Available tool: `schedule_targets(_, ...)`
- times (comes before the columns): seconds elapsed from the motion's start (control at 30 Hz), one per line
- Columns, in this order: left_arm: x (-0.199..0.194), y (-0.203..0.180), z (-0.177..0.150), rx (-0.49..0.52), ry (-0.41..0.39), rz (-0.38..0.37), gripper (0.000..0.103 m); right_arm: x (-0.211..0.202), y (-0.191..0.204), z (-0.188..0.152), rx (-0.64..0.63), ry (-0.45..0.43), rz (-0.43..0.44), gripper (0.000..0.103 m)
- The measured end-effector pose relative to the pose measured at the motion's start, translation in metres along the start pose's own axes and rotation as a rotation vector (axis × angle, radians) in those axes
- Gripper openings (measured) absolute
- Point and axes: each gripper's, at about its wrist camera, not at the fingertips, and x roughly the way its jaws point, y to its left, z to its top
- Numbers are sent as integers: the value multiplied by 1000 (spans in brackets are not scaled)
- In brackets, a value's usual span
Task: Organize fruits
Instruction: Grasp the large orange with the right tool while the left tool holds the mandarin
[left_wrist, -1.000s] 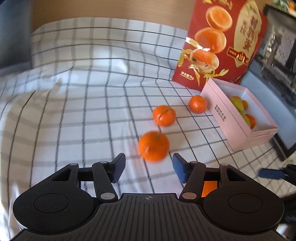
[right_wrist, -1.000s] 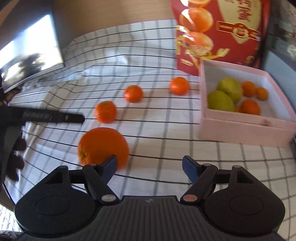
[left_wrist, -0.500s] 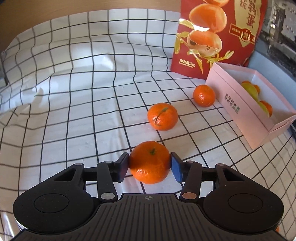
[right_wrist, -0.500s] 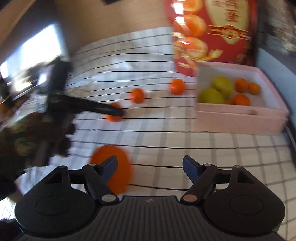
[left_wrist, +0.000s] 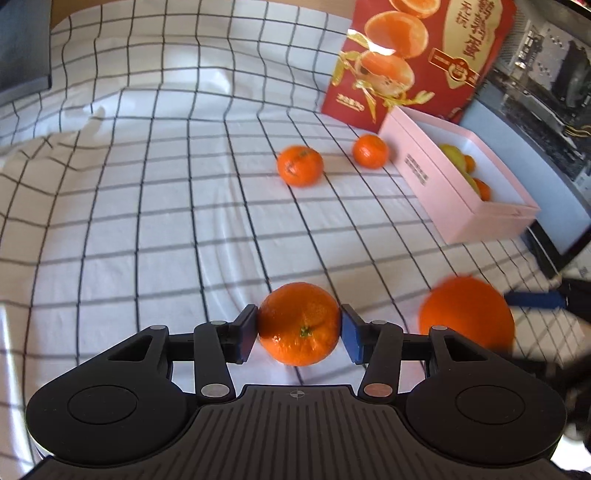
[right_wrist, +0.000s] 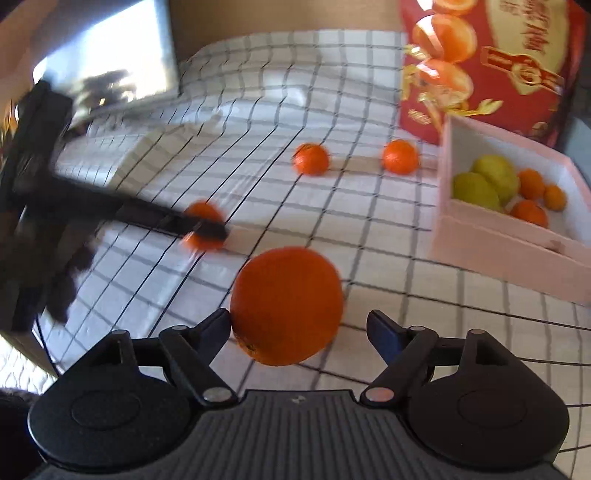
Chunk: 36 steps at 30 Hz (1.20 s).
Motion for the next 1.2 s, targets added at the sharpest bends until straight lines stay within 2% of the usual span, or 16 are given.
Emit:
schedule_targets(0.17, 1, -15, -6, 9, 12, -48, 53, -20, -31, 3, 86, -69, -60, 85)
schedule_targets(0.33, 9, -24, -4, 25, 16, -32, 53, -27, -43, 1, 113, -100, -129, 85)
schedule_targets(0.5, 11, -23, -2, 22, 22, -35, 53, -12, -36, 3, 117, -92, -51, 90)
schedule_targets(0.63, 11, -21, -1, 11, 23, -44, 53, 6, -15, 2, 77, -50, 10, 90)
schedule_targets(0.97, -3, 3, -7, -48, 3, 21, 53, 44, 17, -1, 29, 45, 57, 92)
schedule_targets(1.1, -8, 12, -11, -78, -1, 24, 53, 48, 25, 0, 6, 44, 31, 92)
schedule_targets(1.2, -10, 14, -13, -87, -6, 31, 53, 49, 23, 1, 36, 41, 33, 94)
